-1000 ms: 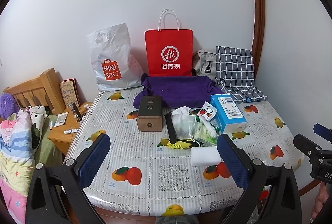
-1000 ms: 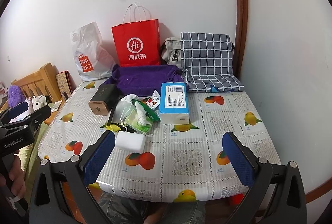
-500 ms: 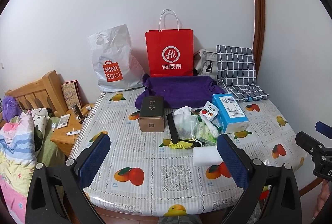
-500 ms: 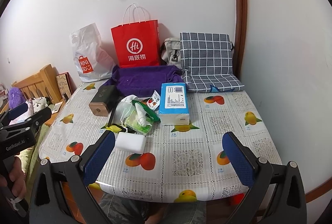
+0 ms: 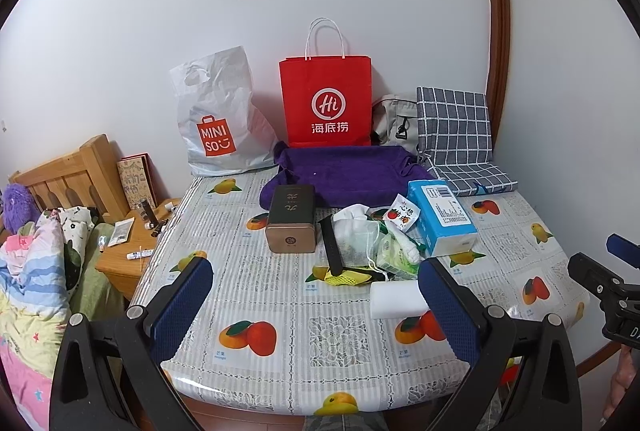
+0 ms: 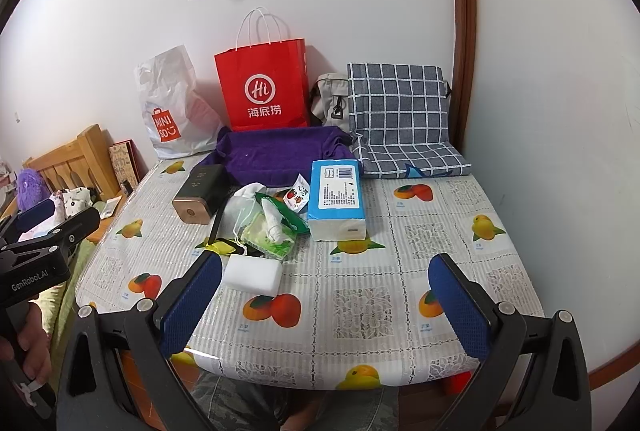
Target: Organize soft objects
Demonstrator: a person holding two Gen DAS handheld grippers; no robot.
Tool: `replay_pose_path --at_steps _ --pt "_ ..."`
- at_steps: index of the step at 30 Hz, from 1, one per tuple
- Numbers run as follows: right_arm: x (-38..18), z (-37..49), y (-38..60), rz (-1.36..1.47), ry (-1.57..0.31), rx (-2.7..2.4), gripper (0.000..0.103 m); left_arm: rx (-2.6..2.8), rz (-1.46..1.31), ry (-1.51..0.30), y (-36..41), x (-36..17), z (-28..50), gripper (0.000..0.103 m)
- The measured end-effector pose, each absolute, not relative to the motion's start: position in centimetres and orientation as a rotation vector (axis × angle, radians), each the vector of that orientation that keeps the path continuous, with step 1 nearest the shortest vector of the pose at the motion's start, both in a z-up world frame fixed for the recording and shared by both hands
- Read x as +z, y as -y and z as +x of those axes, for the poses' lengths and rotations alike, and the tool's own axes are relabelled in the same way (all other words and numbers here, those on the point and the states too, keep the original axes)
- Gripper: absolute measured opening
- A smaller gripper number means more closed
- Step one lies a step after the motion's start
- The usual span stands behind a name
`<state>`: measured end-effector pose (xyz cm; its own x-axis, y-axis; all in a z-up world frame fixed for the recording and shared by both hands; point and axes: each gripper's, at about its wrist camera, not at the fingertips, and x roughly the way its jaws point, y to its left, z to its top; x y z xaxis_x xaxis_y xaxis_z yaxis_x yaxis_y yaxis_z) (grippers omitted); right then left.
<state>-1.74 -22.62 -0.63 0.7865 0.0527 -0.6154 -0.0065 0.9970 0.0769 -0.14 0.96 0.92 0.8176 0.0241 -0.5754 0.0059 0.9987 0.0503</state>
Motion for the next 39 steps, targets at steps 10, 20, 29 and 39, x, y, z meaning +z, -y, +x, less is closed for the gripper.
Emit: replay_pose_path --at_steps 10,20,29,39 --pt "-0.7 -1.8 22.5 0.071 -0.666 0.034 0.102 0.009 0.052 -0.614 -0.9 0.9 -0.2 0.103" --pt "-0.7 -1.8 22.4 0.070 -0.662 0.035 0.102 0.011 0.050 -0.615 -0.9 0.9 -0.1 0.103" --pt "-0.6 -2.0 22.2 0.068 -0.659 0.037 0.102 0.012 0.051 -0.614 -0.8 0.9 -0.1 0.103" --pt "-1.4 -1.6 21.8 0.070 -0.659 0.054 0.102 -0.001 0.035 -0.646 -0.6 -0.2 0.9 0.103"
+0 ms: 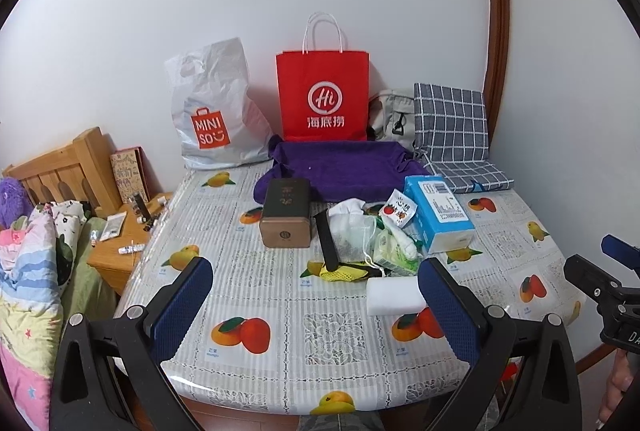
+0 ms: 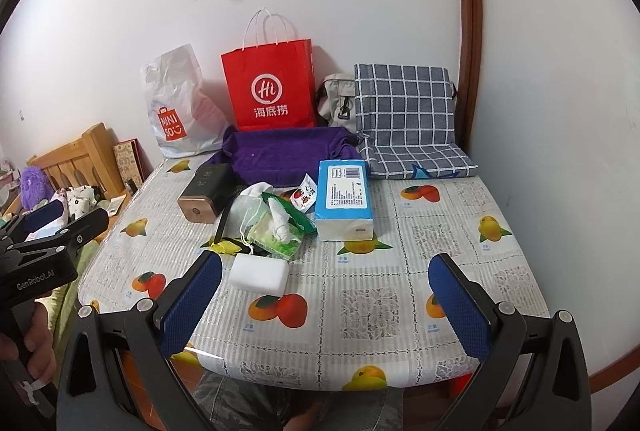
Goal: Organize soft objects
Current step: 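Lower the right gripper onto the white sponge block and close it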
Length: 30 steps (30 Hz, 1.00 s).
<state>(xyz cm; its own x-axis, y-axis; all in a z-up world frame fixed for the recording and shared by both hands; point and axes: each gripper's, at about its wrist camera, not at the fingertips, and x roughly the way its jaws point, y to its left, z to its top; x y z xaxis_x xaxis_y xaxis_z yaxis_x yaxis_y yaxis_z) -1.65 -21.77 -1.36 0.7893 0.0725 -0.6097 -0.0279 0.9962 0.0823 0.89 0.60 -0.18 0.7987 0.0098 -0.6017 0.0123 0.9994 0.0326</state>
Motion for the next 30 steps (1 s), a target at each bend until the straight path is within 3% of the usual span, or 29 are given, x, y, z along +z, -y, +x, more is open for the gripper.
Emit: replay_pose_path --at_steps 30 --pt "-16.8 11.1 12.8 0.115 -0.979 0.167 0.102 0.032 -0.098 -0.922 -9.0 -14.4 10.5 0.103"
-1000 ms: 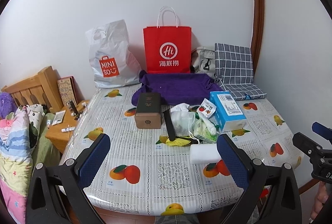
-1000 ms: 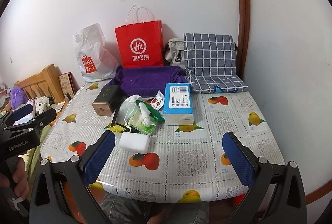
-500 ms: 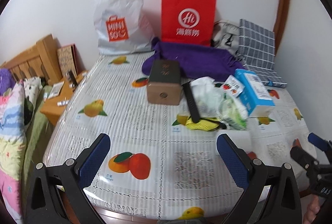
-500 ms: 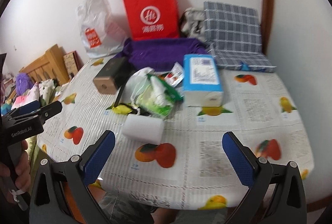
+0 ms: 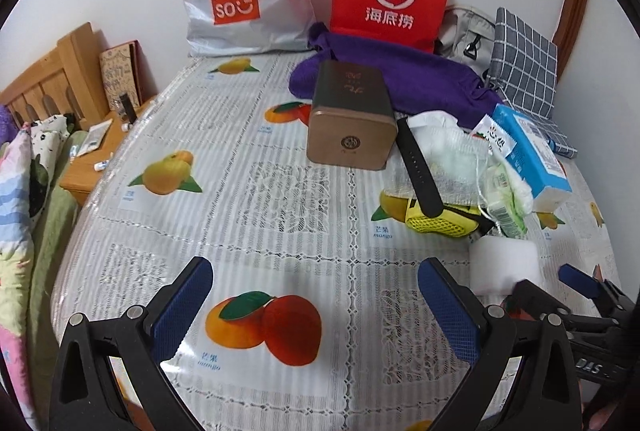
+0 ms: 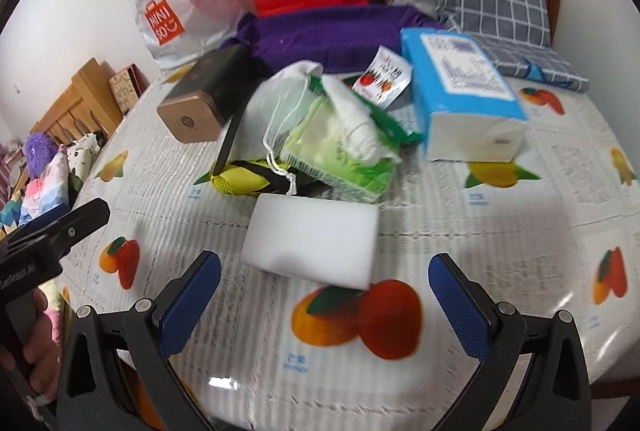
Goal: Organize soft objects
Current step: 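Lower the right gripper onto the white sponge block and close it, then grasp the black watch strap with the left gripper while the right gripper holds the sponge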
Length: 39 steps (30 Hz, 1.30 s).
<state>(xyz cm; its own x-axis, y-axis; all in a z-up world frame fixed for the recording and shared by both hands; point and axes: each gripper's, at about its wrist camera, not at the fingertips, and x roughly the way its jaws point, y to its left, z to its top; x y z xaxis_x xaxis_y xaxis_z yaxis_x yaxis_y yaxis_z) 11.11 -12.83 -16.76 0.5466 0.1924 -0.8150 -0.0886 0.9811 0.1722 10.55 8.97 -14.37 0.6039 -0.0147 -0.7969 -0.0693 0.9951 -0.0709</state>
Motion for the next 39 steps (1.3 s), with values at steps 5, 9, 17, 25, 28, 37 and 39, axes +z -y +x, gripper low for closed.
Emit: replay_pose_path --at_steps 5,9,17,25,28,37,39 --pt "-18.6 12.6 11.3 0.099 -1.009 0.155 0.102 0.011 -0.091 -0.947 -8.9 -15.6 11.6 0.103" --pt "-19.7 13.4 11.2 0.096 -1.009 0.138 0.091 -0.015 -0.110 -0.952 -8.8 -16.0 12.2 0.103" --pt "-19.3 13.0 13.5 0.055 -0.994 0.157 0.083 -0.103 -0.129 -0.966 -7.2 -16.6 14.1 0.103" --pt "-18.2 12.1 18.3 0.037 -0.947 0.109 0.083 -0.165 -0.140 -0.964 -4.5 -16.4 16.0 0.089" --pt "-18.5 12.4 20.6 0.049 -0.947 0.074 0.083 -0.181 -0.167 -0.978 -4.1 -16.6 17.0 0.080" --pt "-19.7 13.6 24.7 0.080 -0.949 0.032 0.083 -0.184 -0.130 -1.014 -1.9 -17.1 19.7 0.064" --pt "-19.9 13.9 25.2 0.089 -0.952 0.034 0.083 -0.183 -0.150 -1.030 -1.6 -17.5 20.3 0.064"
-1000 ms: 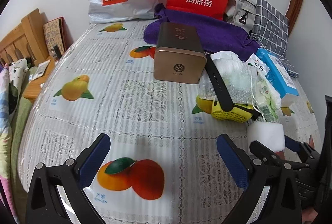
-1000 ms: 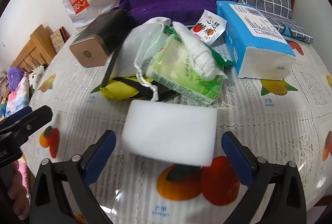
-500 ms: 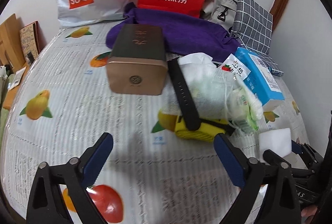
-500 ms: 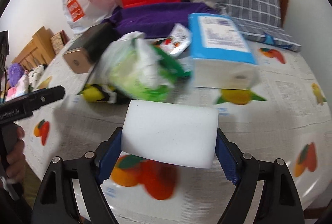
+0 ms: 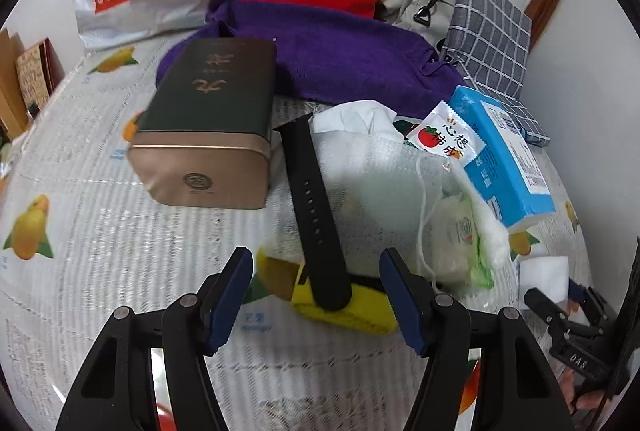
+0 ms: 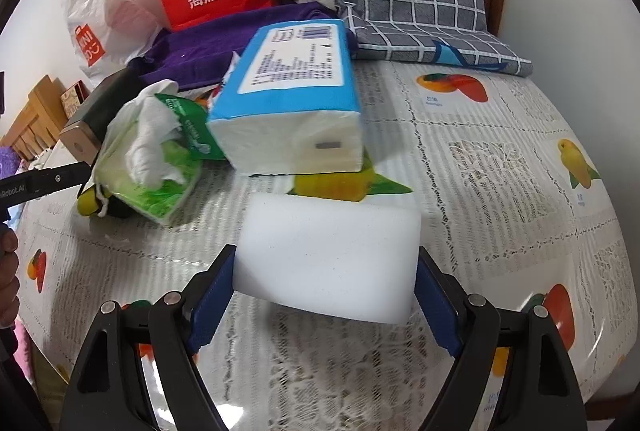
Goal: Organize soft objects
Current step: 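Grasp the black watch strap with the left gripper while the right gripper holds the sponge, then carry the strap and sponge toward the purple towel with both grippers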
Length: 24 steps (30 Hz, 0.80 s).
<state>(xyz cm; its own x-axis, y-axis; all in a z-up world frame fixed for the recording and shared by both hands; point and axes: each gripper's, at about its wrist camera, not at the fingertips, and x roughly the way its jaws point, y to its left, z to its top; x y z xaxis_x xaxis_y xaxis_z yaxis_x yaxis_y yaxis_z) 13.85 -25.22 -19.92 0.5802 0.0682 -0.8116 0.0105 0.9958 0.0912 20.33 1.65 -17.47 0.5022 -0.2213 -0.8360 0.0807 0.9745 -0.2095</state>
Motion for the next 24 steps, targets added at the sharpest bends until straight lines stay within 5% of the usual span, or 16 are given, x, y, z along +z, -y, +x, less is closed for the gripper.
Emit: replay_pose_path --at_steps 2,7,24 --pt "-20.2 14.1 25.5 0.102 -0.954 0.044 0.084 -0.186 -0.163 -1.042 -1.3 -17.8 21.0 0.062" --pt "-20.4 14.5 25.9 0.122 -0.944 0.063 0.084 -0.197 -0.194 -1.055 -1.0 -18.4 21.8 0.024" --pt "-19.4 12.8 24.7 0.105 -0.940 0.035 0.084 -0.192 -0.212 -0.999 -3.4 -16.2 17.4 0.019"
